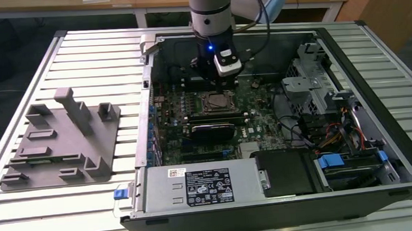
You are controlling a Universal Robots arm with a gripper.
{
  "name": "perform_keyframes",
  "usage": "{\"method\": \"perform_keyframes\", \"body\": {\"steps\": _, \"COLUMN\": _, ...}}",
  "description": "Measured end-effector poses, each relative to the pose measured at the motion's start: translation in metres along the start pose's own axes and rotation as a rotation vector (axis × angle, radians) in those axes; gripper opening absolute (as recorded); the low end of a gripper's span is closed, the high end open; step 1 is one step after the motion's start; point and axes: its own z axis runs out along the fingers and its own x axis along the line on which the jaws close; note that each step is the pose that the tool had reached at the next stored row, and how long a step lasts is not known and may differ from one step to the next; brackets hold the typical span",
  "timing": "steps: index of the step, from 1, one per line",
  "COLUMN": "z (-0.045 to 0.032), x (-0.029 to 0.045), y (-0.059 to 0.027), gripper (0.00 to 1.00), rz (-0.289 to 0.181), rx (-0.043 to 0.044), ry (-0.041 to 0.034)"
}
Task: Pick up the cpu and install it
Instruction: 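Install the first cpu locking lever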
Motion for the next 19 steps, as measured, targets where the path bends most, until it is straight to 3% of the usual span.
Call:
{"method": "perform_keyframes", "body": {"steps": 5, "z": 0.0006, "x": -0.0034, "y": 0.0012, "gripper": 0.11, "rz": -0.001, "rx": 0.0105, "ry": 0.0311}}
{"method": "perform_keyframes", "body": {"steps": 13, "z": 0.0017, "x": -0.0086, "y": 0.0006, "gripper": 0.11, "rz": -0.003, "rx": 0.0200, "ry": 0.0646}}
{"method": "perform_keyframes", "body": {"steps": 16, "z": 0.0021, "x": -0.0100, "y": -0.0011, "gripper": 0.11, "rz": -0.003, "rx": 0.0215, "ry": 0.0736}}
{"method": "perform_keyframes", "body": {"steps": 19, "z": 0.0023, "x": -0.0114, "y": -0.0043, "gripper": 0.11, "rz": -0.003, "rx": 0.0205, "ry": 0.0772}}
